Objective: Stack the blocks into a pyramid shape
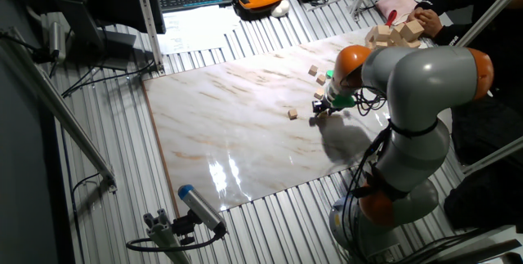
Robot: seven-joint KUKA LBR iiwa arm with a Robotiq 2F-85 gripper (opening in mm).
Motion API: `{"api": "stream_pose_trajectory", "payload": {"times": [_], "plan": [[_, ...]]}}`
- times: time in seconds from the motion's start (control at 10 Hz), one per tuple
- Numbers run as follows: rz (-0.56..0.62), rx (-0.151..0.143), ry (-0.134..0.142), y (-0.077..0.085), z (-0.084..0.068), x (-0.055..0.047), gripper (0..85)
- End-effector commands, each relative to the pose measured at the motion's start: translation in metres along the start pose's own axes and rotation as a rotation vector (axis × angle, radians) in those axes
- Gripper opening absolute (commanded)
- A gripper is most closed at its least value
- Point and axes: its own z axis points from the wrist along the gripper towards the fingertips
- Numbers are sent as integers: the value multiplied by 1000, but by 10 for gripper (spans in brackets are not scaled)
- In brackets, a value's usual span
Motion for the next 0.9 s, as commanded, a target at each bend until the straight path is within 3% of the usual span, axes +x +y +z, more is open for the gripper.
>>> {"api": "stream_pose_trajectory", "payload": {"times": [0.0,0.1,0.3,0.8], "plan": [[-19,0,21,1,-1,-1,170],[-28,-39,49,0,-4,-3,0],[-37,-1,42,2,-5,-4,0],[-57,-22,33,35,-25,-19,0]]}}
